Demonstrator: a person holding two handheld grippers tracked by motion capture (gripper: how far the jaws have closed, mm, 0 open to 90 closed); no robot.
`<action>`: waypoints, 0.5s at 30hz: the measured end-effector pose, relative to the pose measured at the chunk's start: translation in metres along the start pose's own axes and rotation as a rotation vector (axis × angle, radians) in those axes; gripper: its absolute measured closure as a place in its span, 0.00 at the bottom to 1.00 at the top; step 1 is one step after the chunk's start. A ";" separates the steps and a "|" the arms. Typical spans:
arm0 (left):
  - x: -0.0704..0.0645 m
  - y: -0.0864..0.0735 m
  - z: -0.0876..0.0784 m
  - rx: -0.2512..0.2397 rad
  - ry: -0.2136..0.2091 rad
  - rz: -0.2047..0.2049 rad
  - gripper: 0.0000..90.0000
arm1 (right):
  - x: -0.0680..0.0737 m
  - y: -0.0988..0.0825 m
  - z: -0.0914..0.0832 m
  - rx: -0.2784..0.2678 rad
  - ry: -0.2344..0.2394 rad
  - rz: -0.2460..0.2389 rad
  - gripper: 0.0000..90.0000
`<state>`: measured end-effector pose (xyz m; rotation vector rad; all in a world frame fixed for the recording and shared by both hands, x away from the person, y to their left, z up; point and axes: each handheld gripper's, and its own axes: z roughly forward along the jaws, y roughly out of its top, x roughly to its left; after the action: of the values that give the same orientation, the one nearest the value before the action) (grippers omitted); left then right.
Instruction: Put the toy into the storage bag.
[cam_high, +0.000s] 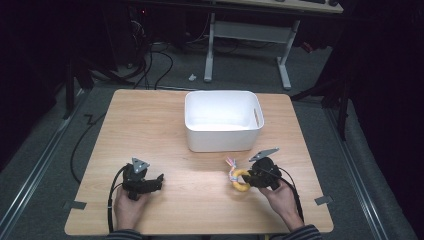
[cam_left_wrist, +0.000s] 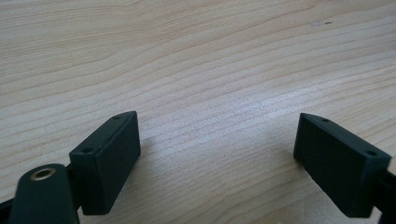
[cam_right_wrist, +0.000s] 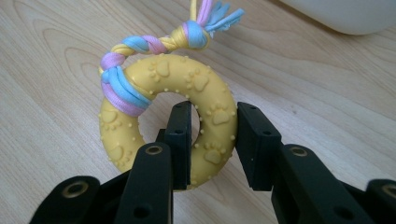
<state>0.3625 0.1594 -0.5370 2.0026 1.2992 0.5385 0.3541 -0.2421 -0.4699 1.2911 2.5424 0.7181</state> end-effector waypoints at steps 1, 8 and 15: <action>0.000 0.000 0.000 0.000 0.000 0.000 0.17 | -0.001 -0.001 -0.002 -0.006 -0.005 -0.001 0.75; 0.000 0.000 0.000 0.000 0.000 0.000 0.17 | -0.006 -0.006 -0.015 -0.027 -0.021 0.011 0.76; 0.000 0.000 0.000 0.000 0.001 0.000 0.17 | -0.013 -0.013 -0.030 -0.053 -0.046 0.023 0.76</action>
<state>0.3625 0.1593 -0.5370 2.0024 1.2996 0.5391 0.3409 -0.2690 -0.4513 1.3067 2.4593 0.7459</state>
